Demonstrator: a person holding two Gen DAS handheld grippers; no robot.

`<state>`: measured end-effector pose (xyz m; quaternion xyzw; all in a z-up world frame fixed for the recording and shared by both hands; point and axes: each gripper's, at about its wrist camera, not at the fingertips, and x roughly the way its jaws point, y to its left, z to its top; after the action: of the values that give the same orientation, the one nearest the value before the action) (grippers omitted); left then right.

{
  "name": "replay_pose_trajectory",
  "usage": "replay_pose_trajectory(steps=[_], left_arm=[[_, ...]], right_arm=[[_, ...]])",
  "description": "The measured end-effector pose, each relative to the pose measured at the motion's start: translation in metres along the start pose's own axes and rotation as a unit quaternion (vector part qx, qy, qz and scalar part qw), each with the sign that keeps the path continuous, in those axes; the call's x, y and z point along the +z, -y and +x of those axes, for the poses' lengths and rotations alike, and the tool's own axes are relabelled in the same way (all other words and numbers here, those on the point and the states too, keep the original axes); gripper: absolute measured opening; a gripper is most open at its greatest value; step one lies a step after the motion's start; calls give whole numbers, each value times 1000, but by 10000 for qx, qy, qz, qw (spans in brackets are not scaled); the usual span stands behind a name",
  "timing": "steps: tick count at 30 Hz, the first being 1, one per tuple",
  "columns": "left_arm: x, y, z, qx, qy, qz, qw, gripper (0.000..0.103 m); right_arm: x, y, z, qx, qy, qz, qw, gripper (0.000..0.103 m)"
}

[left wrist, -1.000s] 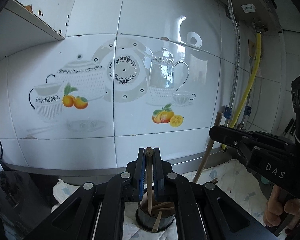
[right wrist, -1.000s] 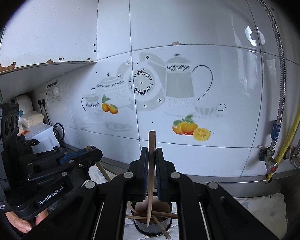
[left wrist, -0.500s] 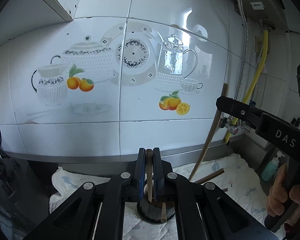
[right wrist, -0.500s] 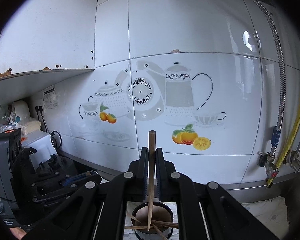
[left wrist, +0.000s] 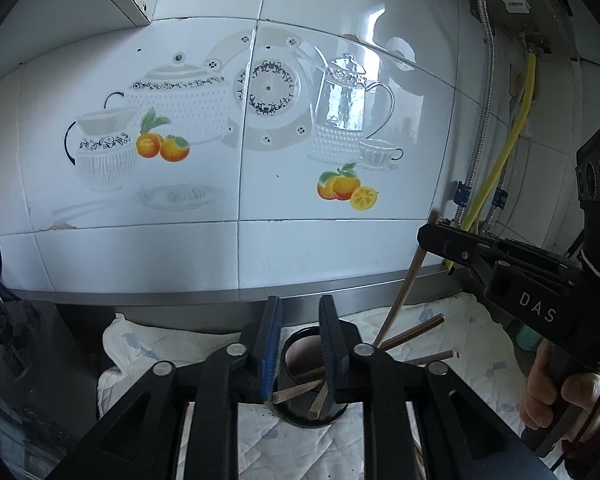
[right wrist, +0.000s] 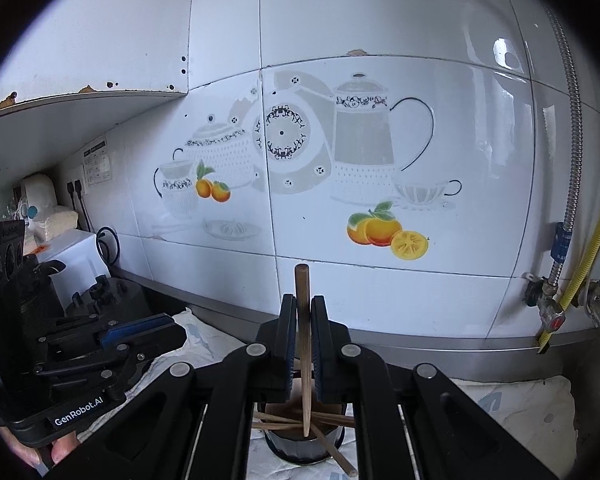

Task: Organize utensils
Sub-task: 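Lower both chopsticks into the black cup and open both tools, then move both open tools back over the remaining chopsticks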

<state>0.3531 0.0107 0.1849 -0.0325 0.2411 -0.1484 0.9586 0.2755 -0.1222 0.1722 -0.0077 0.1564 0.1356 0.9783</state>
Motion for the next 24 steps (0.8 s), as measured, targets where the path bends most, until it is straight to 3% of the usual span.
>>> replay_pose_trajectory(steps=[2, 9, 13, 19, 24], left_arm=[[-1, 1, -9, -5, 56, 22, 10000, 38], [-10, 5, -45, -12, -9, 83, 10000, 42], [-26, 7, -68, 146, -104, 151, 9997, 58], [-63, 10, -100, 199, -319, 207, 9991, 58], [-104, 18, -116, 16, -560, 136, 9983, 58]], right_arm=[[-1, 1, -6, 41, -32, -6, 10000, 10], [-5, 6, -36, -27, -12, 8, 10000, 15], [-12, 10, -63, -12, 16, 64, 10000, 30], [-40, 10, -100, -82, -111, -98, 9999, 35], [-84, 13, -120, -92, -417, -85, 9991, 36]])
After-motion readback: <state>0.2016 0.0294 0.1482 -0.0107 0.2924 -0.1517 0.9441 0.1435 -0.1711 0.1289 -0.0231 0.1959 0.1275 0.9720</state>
